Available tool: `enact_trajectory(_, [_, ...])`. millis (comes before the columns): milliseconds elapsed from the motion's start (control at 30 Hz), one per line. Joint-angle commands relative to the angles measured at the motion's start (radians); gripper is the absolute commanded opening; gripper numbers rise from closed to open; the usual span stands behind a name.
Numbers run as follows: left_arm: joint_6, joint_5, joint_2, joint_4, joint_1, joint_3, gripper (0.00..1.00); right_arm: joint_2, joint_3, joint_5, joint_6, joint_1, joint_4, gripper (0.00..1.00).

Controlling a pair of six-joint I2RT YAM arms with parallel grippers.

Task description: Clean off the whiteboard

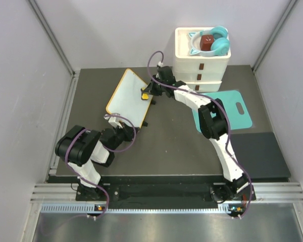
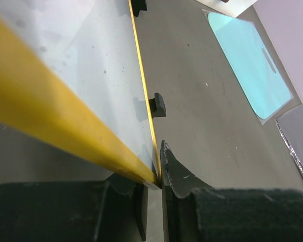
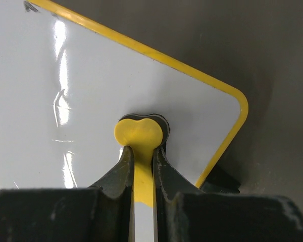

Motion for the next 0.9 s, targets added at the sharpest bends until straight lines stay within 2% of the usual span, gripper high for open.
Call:
enact_trajectory(0, [0.074, 0.149, -0.009, -0.099, -0.041, -0.021, 0.00, 0.011, -0.033, -0.029, -0.006, 0.024, 0.034, 0.00])
enact_trajectory(133, [0.071, 0.144, -0.007, -0.102, -0.043, -0.021, 0.00, -0.115, -0.218, -0.018, -0.038, 0.022, 0.115, 0.00])
enact_trajectory(233, [0.069, 0.141, -0.009, -0.110, -0.044, -0.023, 0.00, -0.254, -0.430, 0.002, -0.074, 0.022, 0.173, 0.00])
enact_trajectory(433, [0.067, 0.126, -0.009, -0.124, -0.046, -0.016, 0.00, -0.521, -0.677, 0.031, -0.144, 0.020, 0.140, 0.00])
enact_trajectory(567, [0.066, 0.118, -0.006, -0.127, -0.048, -0.013, 0.01, -0.581, -0.814, 0.031, -0.168, 0.022, 0.083, 0.00])
enact_trajectory(700, [0.064, 0.111, -0.010, -0.141, -0.048, -0.010, 0.05, -0.569, -0.886, 0.034, -0.174, 0.022, 0.066, 0.00])
enact_trajectory(800, [0.063, 0.100, -0.016, -0.151, -0.048, -0.009, 0.14, -0.533, -0.906, 0.012, -0.176, 0.024, 0.078, 0.01])
enact_trajectory(833, [0.064, 0.100, -0.019, -0.153, -0.048, -0.009, 0.18, -0.525, -0.910, -0.009, -0.170, 0.022, 0.091, 0.04])
enact_trajectory(867, [0.063, 0.097, -0.021, -0.151, -0.048, -0.010, 0.25, -0.520, -0.927, -0.020, -0.164, 0.024, 0.124, 0.13])
